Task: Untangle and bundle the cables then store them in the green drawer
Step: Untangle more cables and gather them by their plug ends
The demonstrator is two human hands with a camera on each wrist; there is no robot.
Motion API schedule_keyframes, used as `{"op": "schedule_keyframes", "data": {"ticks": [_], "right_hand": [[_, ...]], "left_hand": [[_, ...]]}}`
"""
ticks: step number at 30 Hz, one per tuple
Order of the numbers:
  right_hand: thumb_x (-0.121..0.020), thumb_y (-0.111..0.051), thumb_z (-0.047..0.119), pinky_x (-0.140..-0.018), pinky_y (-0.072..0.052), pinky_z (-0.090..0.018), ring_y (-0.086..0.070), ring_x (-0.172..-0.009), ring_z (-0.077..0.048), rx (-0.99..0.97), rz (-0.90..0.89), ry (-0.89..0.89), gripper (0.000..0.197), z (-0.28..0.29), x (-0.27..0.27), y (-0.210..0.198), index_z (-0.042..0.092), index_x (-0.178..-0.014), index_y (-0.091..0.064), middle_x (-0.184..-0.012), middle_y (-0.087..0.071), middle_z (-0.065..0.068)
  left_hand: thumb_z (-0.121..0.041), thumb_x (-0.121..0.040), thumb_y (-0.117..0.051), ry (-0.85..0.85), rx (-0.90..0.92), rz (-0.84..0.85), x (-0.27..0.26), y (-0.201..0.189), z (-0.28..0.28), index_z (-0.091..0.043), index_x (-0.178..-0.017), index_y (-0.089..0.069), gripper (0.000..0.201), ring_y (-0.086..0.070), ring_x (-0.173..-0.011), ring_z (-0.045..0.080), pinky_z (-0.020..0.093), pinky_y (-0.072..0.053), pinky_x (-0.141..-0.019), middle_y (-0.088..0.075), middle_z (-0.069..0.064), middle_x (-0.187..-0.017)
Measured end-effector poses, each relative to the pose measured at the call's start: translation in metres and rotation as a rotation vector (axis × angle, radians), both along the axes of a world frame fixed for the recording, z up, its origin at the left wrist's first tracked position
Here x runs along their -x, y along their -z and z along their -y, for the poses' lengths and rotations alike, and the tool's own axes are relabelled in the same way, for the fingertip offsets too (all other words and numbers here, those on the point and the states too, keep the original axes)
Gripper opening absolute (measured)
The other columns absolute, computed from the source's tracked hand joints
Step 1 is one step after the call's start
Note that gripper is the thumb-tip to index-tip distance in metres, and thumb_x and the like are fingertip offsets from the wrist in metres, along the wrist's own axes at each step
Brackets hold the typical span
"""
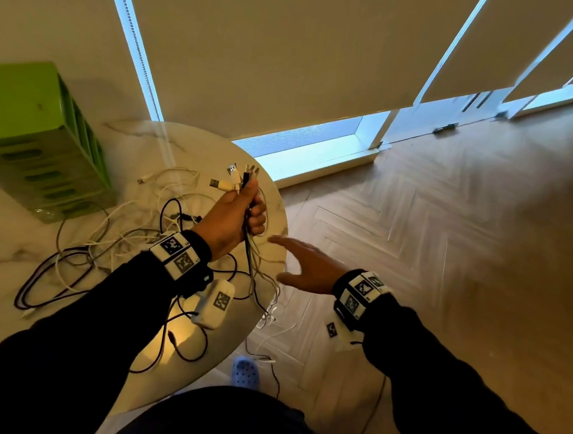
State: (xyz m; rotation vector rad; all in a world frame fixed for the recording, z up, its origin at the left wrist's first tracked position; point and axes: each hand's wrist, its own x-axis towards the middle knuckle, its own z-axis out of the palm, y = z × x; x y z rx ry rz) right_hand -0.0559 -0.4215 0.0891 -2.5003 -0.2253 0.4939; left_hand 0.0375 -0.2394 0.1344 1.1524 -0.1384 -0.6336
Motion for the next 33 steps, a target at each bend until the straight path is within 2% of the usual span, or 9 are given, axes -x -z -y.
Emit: {"op": "schedule_keyframes", "data": {"ticks": [4,7,11,16,19,22,26,30,33], "right_hand": [[-0.101,-0.057,0.038,-0.096,-0.049,-0.025,-0.065,-0.11,-0.011,-0.154,0.079,-0.017,0.038,-0.031,-0.009,-0.019,0.018,-0.133,-0.059,-0.124,-0.069,-0.002],[-0.103,-0.053,0.03,-0.084,-0.058,-0.028,-0.071,-0.084,-0.01,-0.149,0.167,0.07,0.025,-0.033,-0.014,-0.023,0.015,-0.121,-0.063,-0.097,-0.075,-0.001],[-0.097,-0.057,0.05,-0.073,-0.055,-0.021,-0.067,-0.079,-0.007,-0.12,0.087,0.084,0.04,-0.037,-0.017,-0.024,0.025,-0.127,-0.049,-0.107,-0.065,0.008],[-0.096,-0.06,0.046,-0.073,-0.057,-0.036,-0.064,-0.082,-0.015,-0.03,0.438,0.147,0.031,-0.054,-0.021,-0.012,0.02,-0.114,-0.06,-0.113,-0.064,0.004],[-0.098,-0.06,0.027,-0.074,-0.057,-0.033,-0.063,-0.083,-0.015,-0.08,0.488,0.146,0.017,-0.06,-0.025,-0.006,0.017,-0.111,-0.065,-0.11,-0.065,0.001],[-0.103,-0.052,0.021,-0.073,-0.056,-0.029,-0.064,-0.079,-0.018,-0.132,0.465,0.19,0.012,-0.053,-0.024,-0.013,0.012,-0.106,-0.061,-0.099,-0.067,-0.003],[-0.107,-0.04,0.028,-0.07,-0.059,-0.036,-0.068,-0.074,-0.027,-0.076,0.234,0.426,0.021,-0.01,-0.027,-0.024,0.015,-0.098,-0.053,-0.083,-0.069,-0.008],[-0.098,-0.051,0.042,-0.098,-0.049,-0.039,-0.062,-0.114,-0.026,0.528,-0.394,0.191,0.042,0.03,-0.03,-0.017,0.014,-0.127,-0.06,-0.129,-0.065,-0.011],[-0.069,-0.072,0.076,-0.118,-0.031,-0.046,-0.032,-0.147,-0.024,0.452,-0.504,0.052,0.118,0.022,-0.028,-0.017,0.025,-0.159,-0.017,-0.164,-0.027,-0.001]], "left_hand": [[-0.05,-0.105,-0.041,-0.06,-0.099,0.087,-0.008,0.01,-0.005,-0.017,-0.075,-0.046,0.045,-0.039,-0.055,0.013,0.028,-0.036,-0.055,-0.038,-0.002,-0.062],[-0.05,-0.105,-0.039,-0.124,-0.207,0.155,-0.012,0.013,-0.01,-0.016,-0.073,-0.044,0.047,-0.039,-0.057,0.013,0.029,-0.035,-0.057,-0.038,-0.001,-0.063],[-0.049,-0.106,-0.037,-0.186,-0.251,0.14,-0.009,0.011,-0.007,-0.018,-0.073,-0.043,0.045,-0.032,-0.058,0.011,0.028,-0.03,-0.058,-0.034,-0.003,-0.063],[-0.056,-0.103,-0.039,-0.093,-0.282,0.105,-0.005,0.012,0.0,-0.021,-0.071,-0.045,0.048,-0.036,-0.058,0.009,0.03,-0.034,-0.063,-0.038,-0.01,-0.058],[-0.052,-0.104,-0.04,-0.075,-0.362,0.13,-0.008,0.015,-0.002,-0.023,-0.086,-0.061,0.04,-0.056,-0.085,0.008,0.034,-0.047,-0.091,-0.058,-0.009,-0.078],[-0.053,-0.105,-0.035,-0.084,-0.441,0.197,-0.014,0.015,-0.011,-0.024,-0.096,-0.061,0.041,-0.045,-0.072,0.01,0.03,-0.04,-0.073,-0.048,-0.006,-0.076],[-0.043,-0.109,-0.03,-0.154,-0.154,0.021,-0.021,0.009,-0.023,-0.013,-0.097,-0.058,0.042,-0.025,-0.057,0.009,0.024,-0.023,-0.055,-0.029,-0.005,-0.068],[-0.043,-0.109,-0.031,-0.09,0.005,-0.041,-0.019,-0.003,-0.027,-0.014,-0.091,-0.053,0.04,-0.028,-0.056,0.009,0.02,-0.025,-0.05,-0.036,-0.005,-0.065],[-0.041,-0.11,-0.029,-0.018,0.043,-0.025,-0.016,-0.012,-0.023,-0.015,-0.089,-0.05,0.039,-0.032,-0.056,0.011,0.024,-0.027,-0.055,-0.041,-0.001,-0.069]]}}
